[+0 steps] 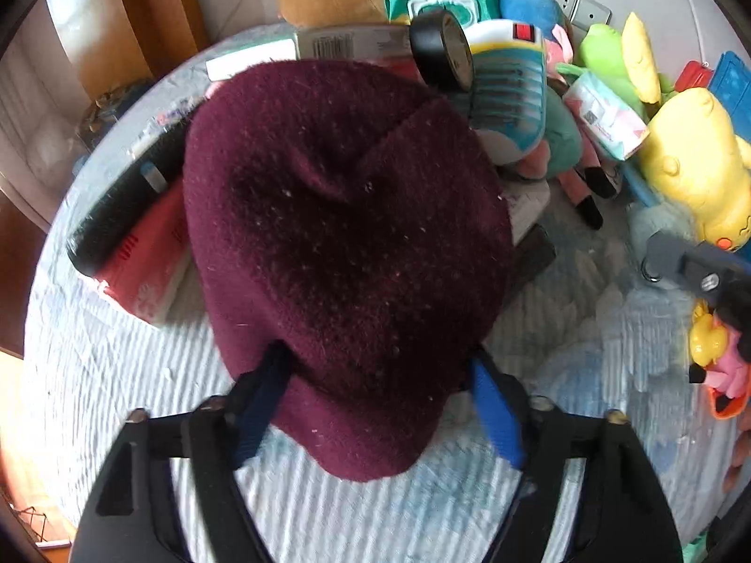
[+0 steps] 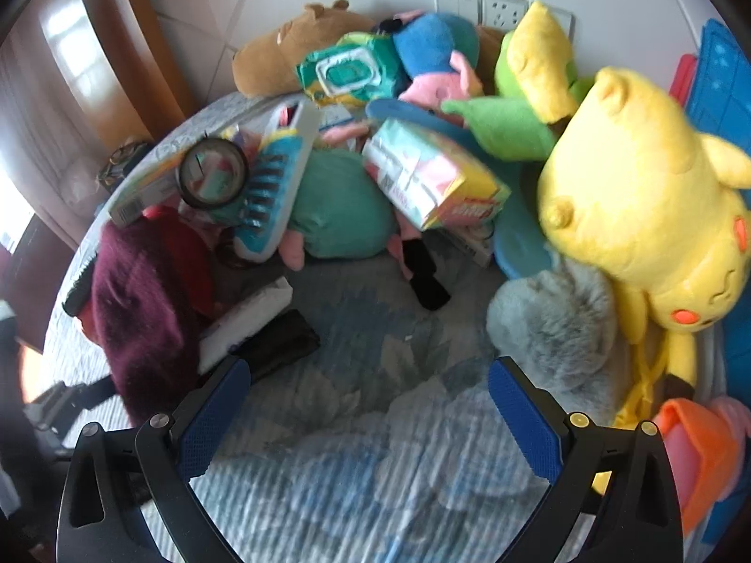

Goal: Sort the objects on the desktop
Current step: 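Lower the left gripper onto the maroon knit hat while the right moves over the table, then grasp the maroon hat with the left gripper while the right grasps the black cylindrical brush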

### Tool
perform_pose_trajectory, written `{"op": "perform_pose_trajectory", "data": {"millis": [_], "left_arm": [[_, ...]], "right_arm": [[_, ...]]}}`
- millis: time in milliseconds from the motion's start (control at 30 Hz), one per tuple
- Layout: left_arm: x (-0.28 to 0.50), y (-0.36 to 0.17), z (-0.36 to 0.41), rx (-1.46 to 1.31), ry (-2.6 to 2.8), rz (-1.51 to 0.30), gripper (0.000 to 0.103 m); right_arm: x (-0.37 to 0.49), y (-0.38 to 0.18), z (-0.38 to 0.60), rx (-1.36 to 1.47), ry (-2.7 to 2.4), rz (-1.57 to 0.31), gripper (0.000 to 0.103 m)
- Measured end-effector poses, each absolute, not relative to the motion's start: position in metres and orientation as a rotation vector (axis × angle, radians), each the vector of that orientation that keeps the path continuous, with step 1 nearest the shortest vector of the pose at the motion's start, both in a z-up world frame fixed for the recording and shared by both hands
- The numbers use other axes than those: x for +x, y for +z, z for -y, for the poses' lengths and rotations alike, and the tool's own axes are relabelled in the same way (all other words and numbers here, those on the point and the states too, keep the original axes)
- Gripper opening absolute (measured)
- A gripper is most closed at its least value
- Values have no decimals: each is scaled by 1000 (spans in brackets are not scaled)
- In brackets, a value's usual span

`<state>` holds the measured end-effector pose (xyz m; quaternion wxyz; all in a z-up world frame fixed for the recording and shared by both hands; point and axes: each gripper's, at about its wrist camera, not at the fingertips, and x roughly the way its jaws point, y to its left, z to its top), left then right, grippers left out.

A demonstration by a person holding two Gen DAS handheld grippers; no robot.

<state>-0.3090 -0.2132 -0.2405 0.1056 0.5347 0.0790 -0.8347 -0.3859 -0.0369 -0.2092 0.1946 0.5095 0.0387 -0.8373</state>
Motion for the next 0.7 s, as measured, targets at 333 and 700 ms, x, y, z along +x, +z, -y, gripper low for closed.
{"op": "perform_pose_trajectory", "data": {"millis": [333,700], "left_arm": [[-287,-221,275,1453,-2388,-302,33],[-283,-222,313,1446,-2371,-304,33]], "right_arm": [[-382,-227,73,1446,-2229,-120,59],[-375,-227,100,1482,-2200,-131,57]]}}
